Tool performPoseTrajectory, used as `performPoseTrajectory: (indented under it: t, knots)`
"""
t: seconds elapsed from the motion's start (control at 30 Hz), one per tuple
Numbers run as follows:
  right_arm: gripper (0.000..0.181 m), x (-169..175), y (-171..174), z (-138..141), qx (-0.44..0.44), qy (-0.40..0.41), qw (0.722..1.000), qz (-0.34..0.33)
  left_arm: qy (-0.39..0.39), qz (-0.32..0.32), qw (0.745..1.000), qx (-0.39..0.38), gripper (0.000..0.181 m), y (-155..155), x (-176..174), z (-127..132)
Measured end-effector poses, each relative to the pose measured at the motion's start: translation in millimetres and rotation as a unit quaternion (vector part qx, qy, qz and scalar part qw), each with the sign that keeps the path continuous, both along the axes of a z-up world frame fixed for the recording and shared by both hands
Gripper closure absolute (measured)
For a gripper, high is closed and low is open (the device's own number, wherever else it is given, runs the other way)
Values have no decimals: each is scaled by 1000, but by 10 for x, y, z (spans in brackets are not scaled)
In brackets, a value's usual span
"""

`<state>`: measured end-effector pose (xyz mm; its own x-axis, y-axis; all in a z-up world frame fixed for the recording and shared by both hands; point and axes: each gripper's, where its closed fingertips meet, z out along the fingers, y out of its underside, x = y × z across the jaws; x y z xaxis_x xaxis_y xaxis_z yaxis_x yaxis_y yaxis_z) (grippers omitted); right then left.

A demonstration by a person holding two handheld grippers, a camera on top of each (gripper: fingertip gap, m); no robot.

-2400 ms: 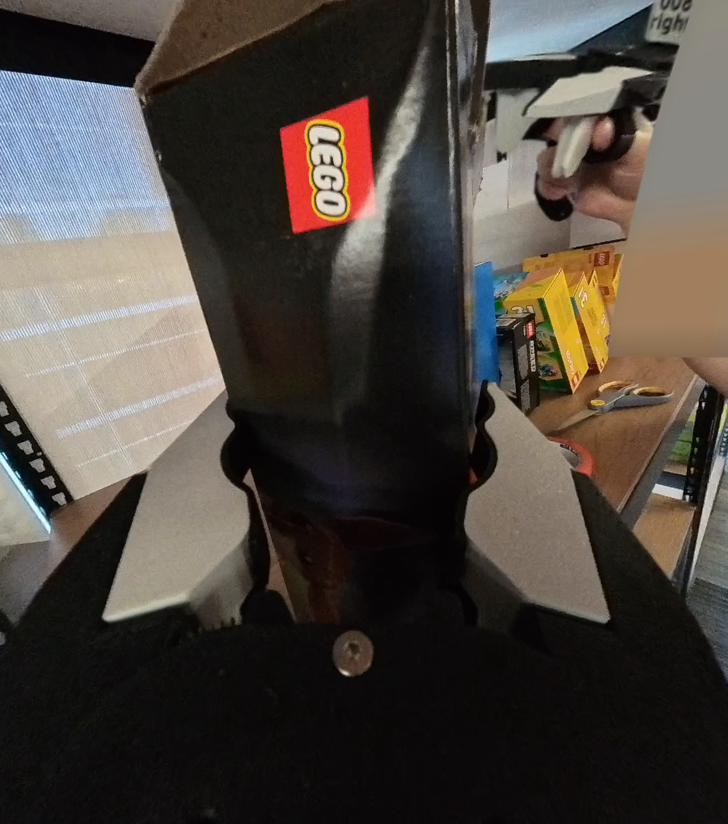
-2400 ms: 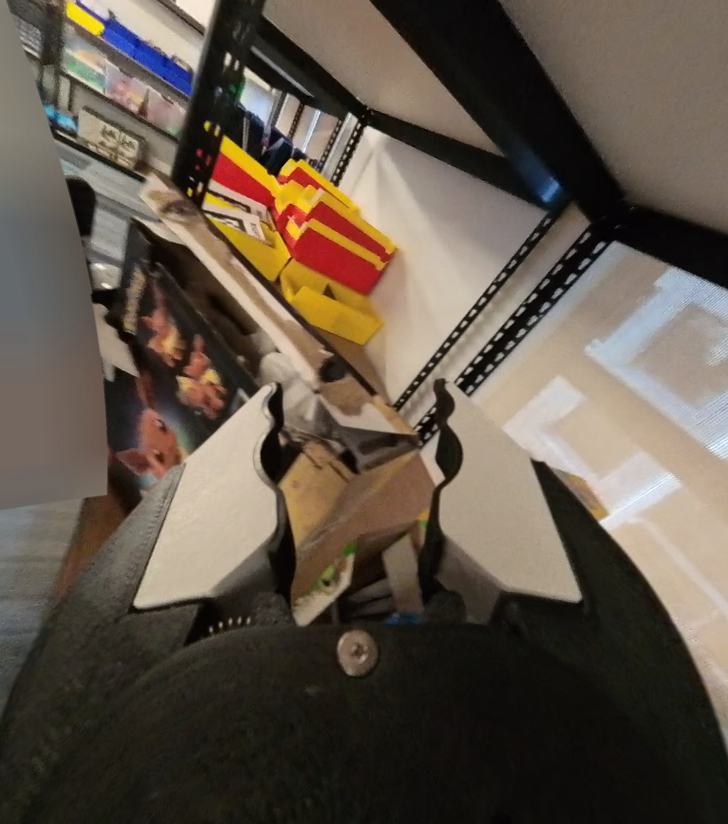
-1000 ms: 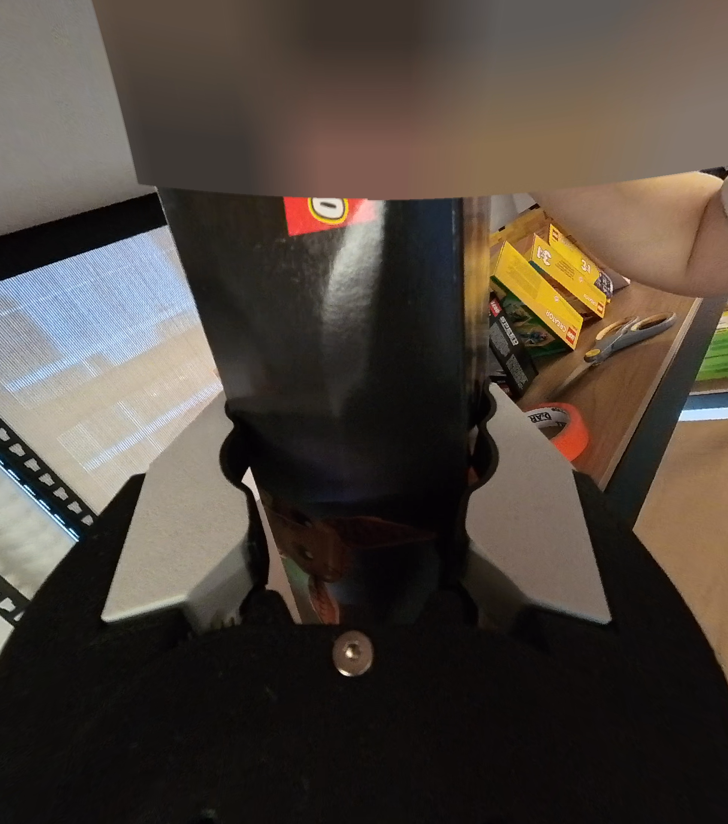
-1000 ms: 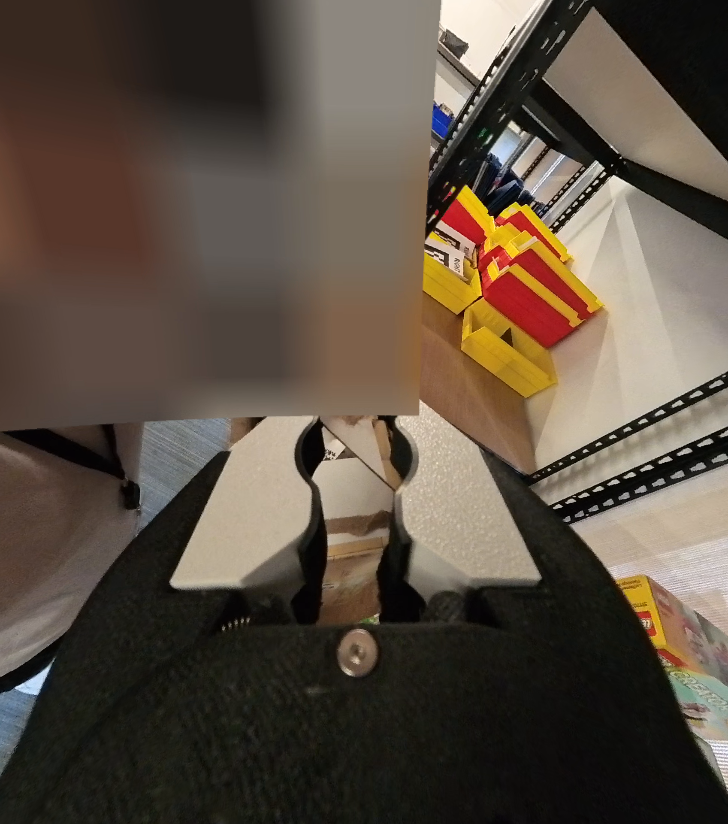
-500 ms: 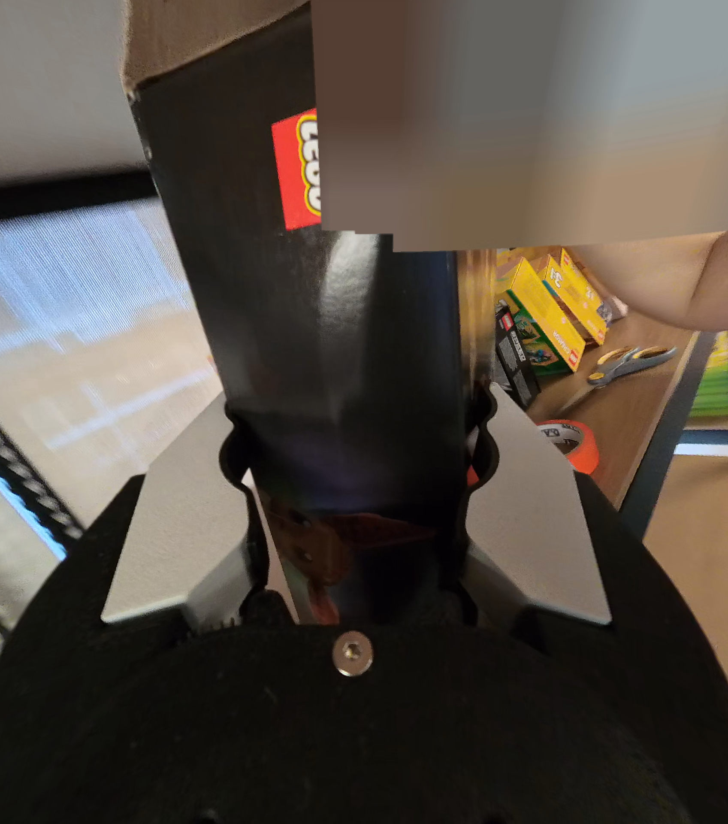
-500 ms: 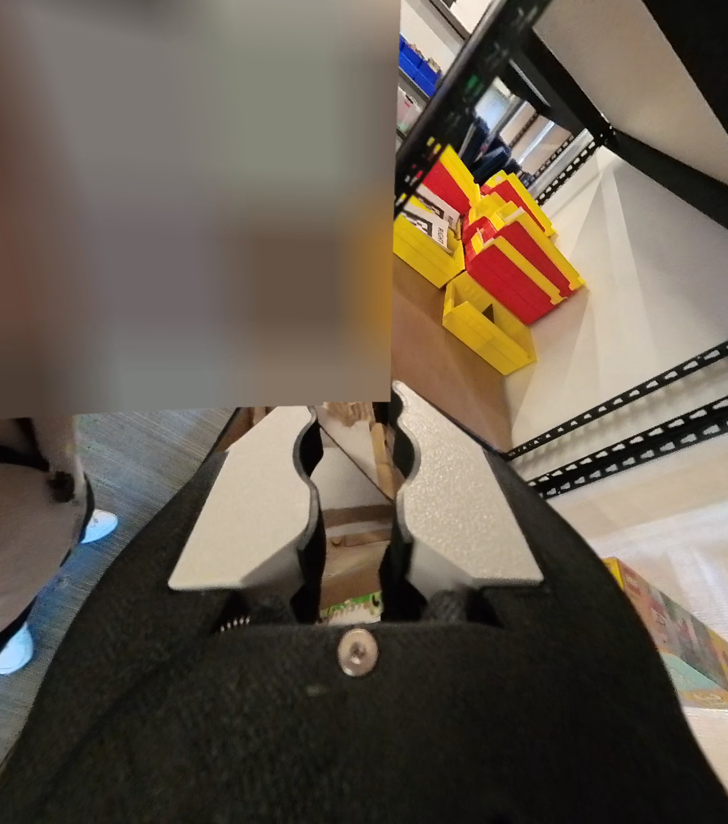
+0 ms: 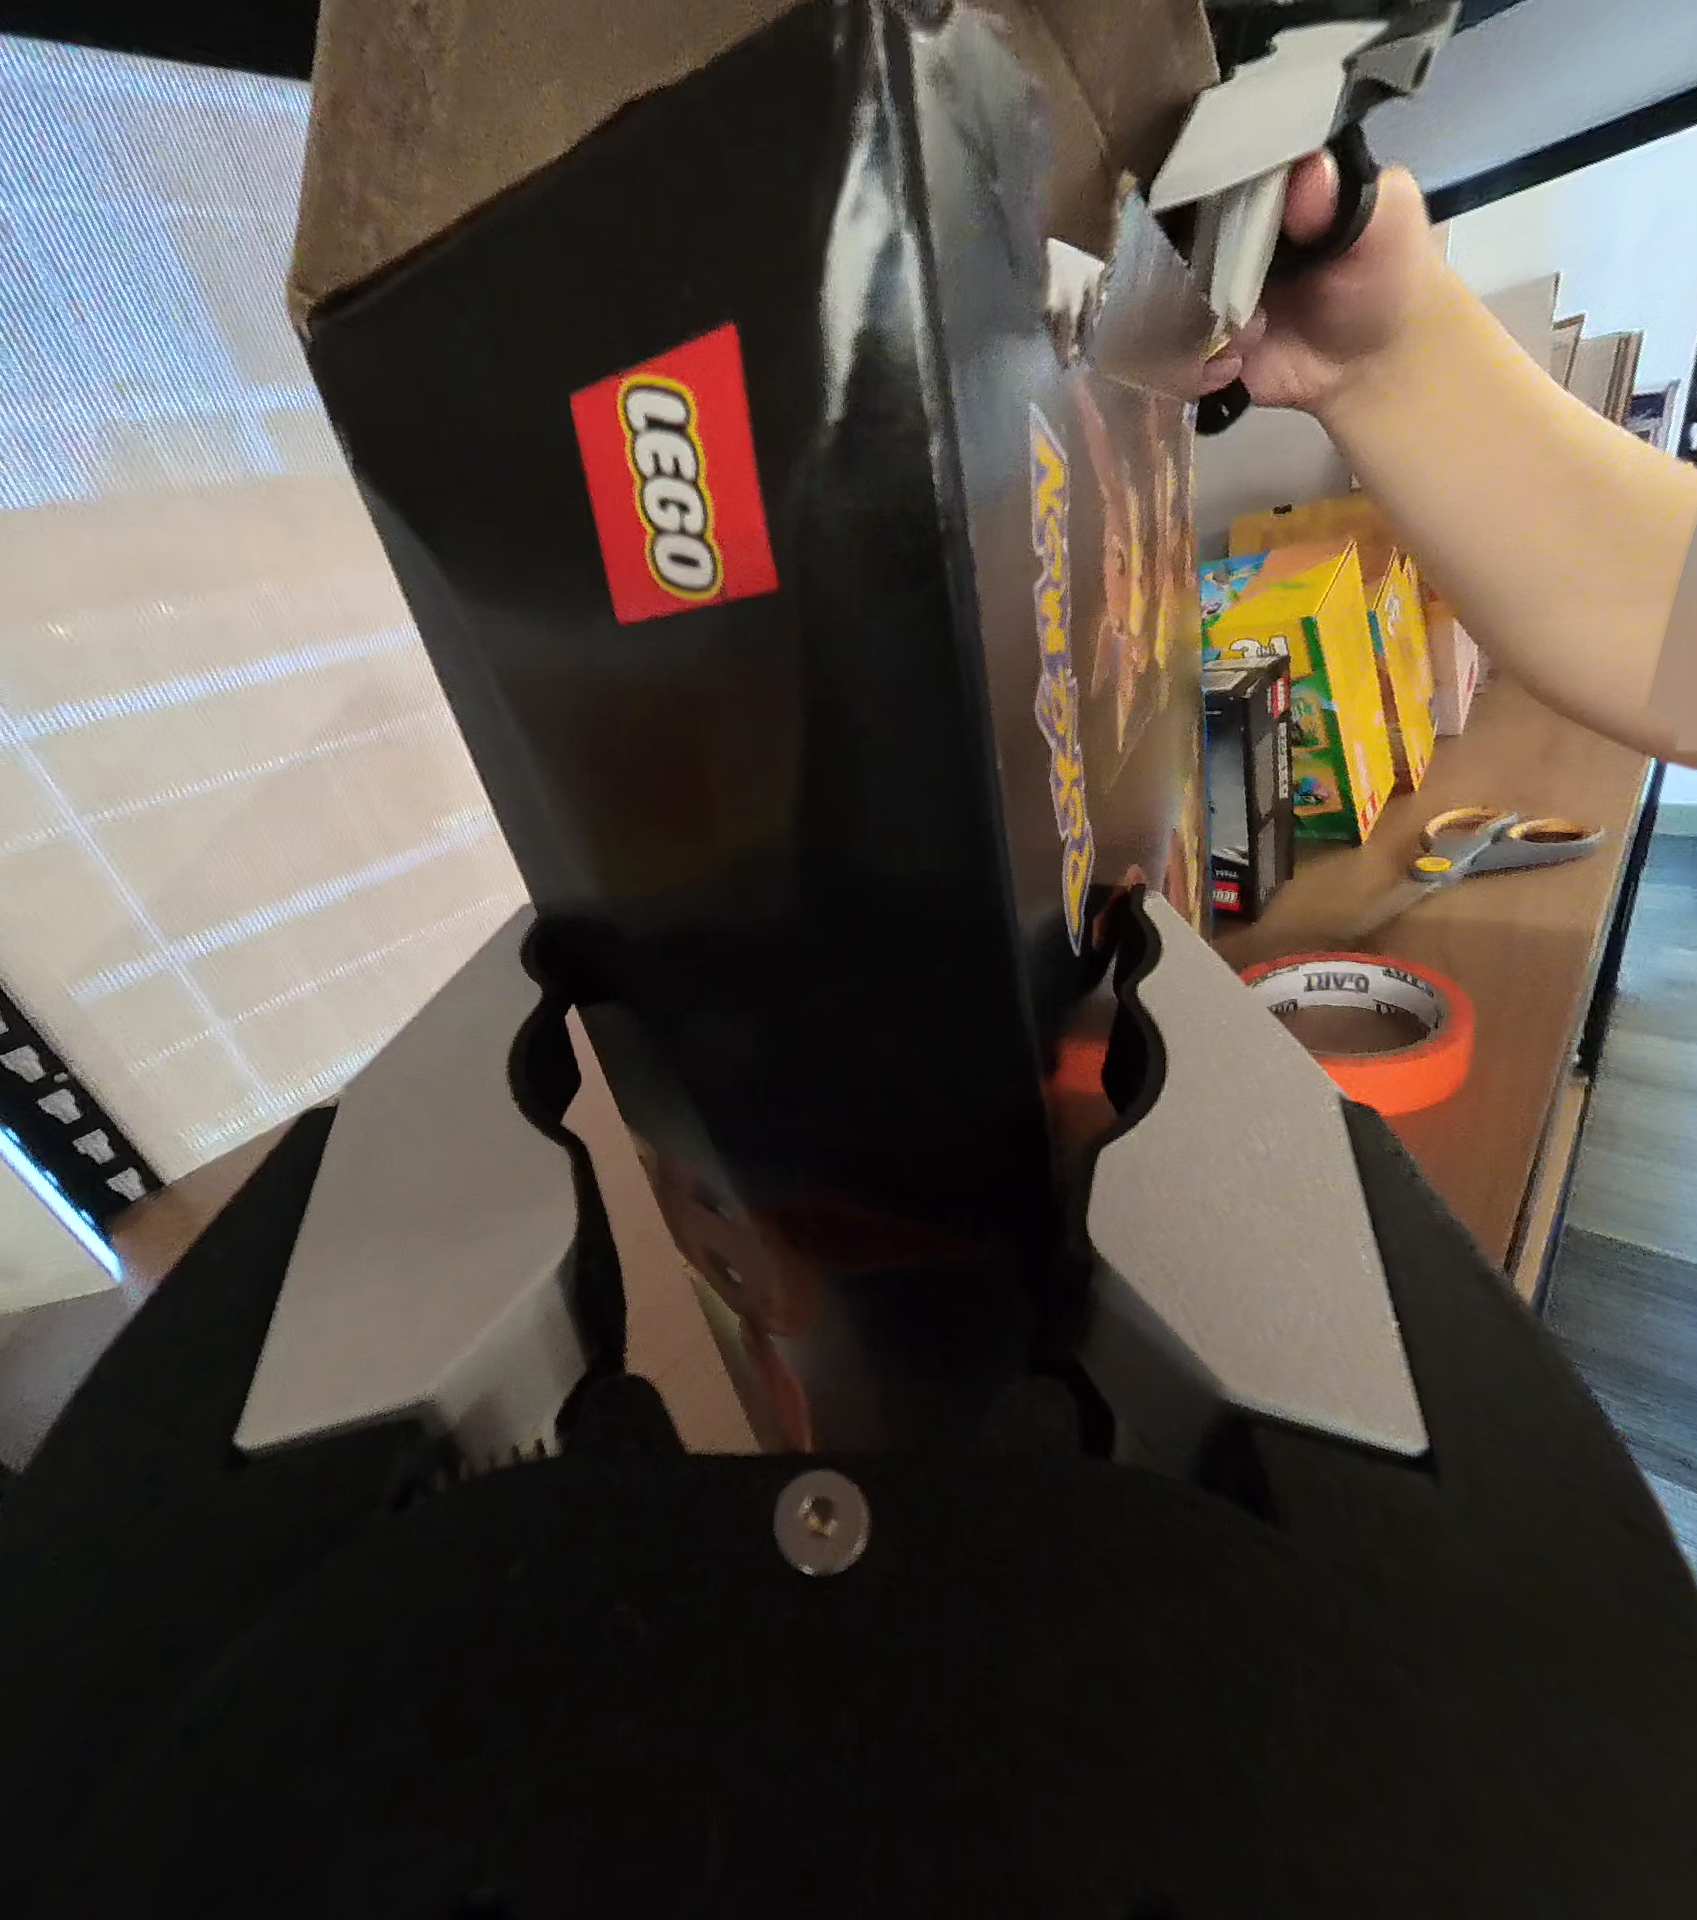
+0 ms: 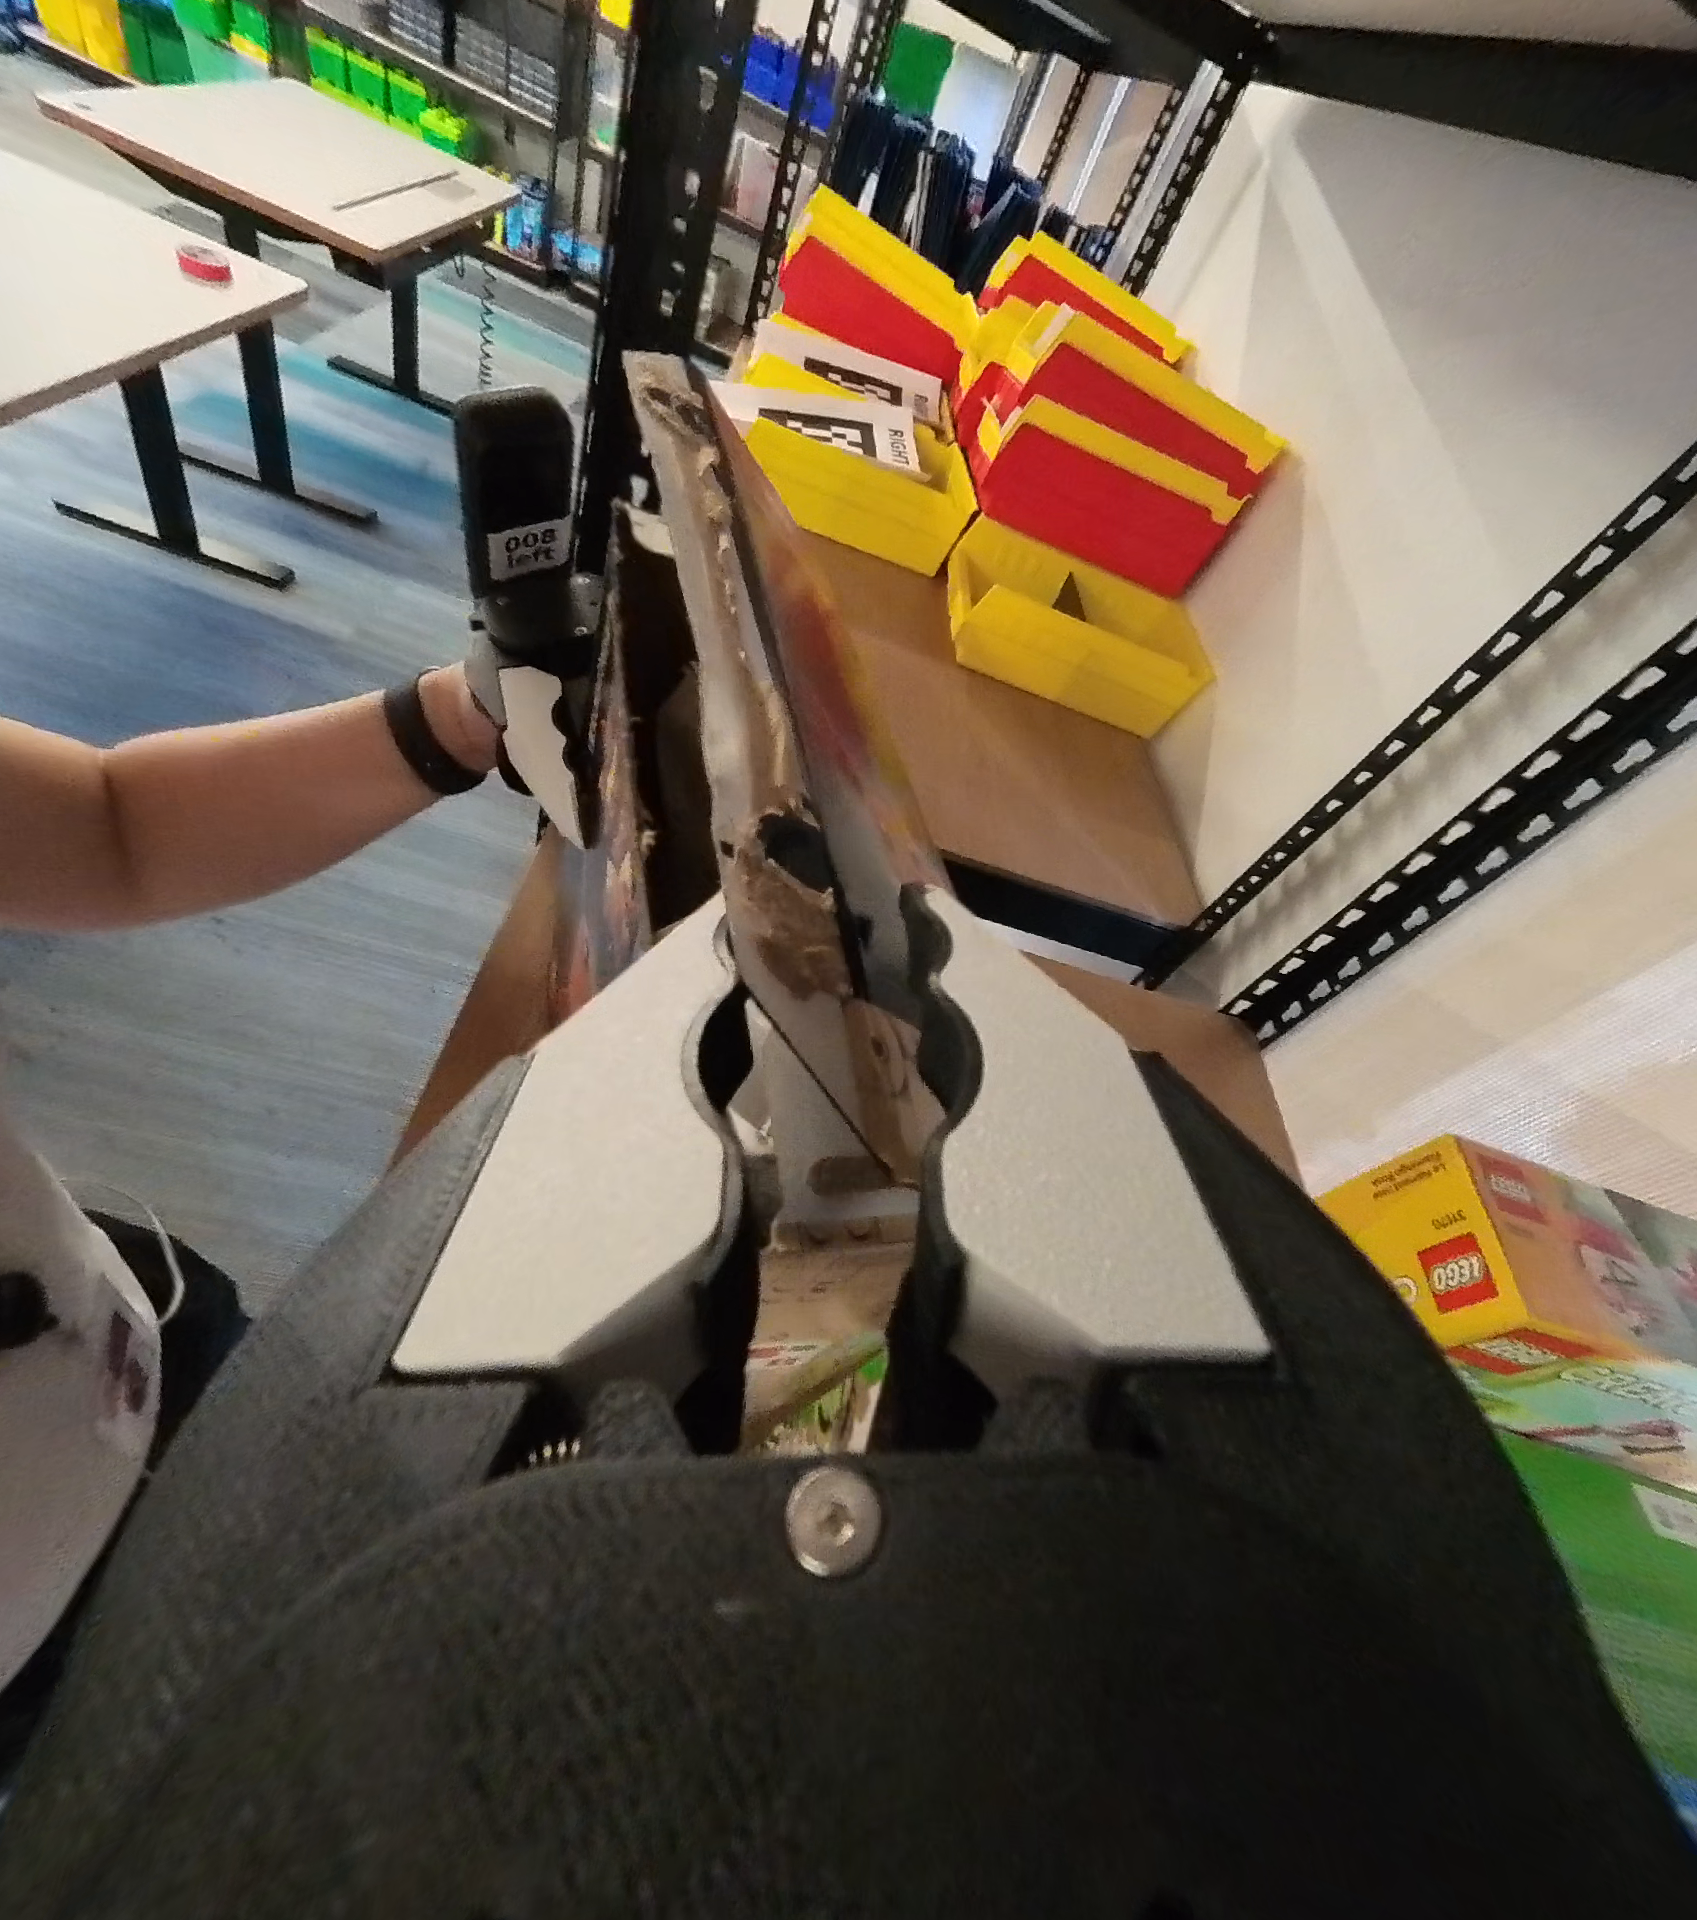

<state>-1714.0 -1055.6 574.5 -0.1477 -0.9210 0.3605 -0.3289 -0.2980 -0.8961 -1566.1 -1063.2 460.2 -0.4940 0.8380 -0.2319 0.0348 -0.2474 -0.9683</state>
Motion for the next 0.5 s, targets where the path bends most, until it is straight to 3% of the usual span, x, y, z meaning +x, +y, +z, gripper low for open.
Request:
performPoseTrajectory:
  t: [0.2, 0.27, 0.4, 0.5]
  knots:
    - [148, -112, -39, -90, -60, 33, 997, -24, 34, 3, 999, -5, 74, -62, -125, 7]
    - [143, -138, -19, -91, -33, 19, 999, -10, 33, 5, 999, -13, 72, -111, -112, 20]
    - [136, -196, 98, -2, 66, -46, 996, 46, 28, 68, 996, -57, 78, -226, 40, 99]
    - [137, -333, 21, 140, 71, -105, 991, 33, 95, 61, 992, -50, 88, -112, 118, 265]
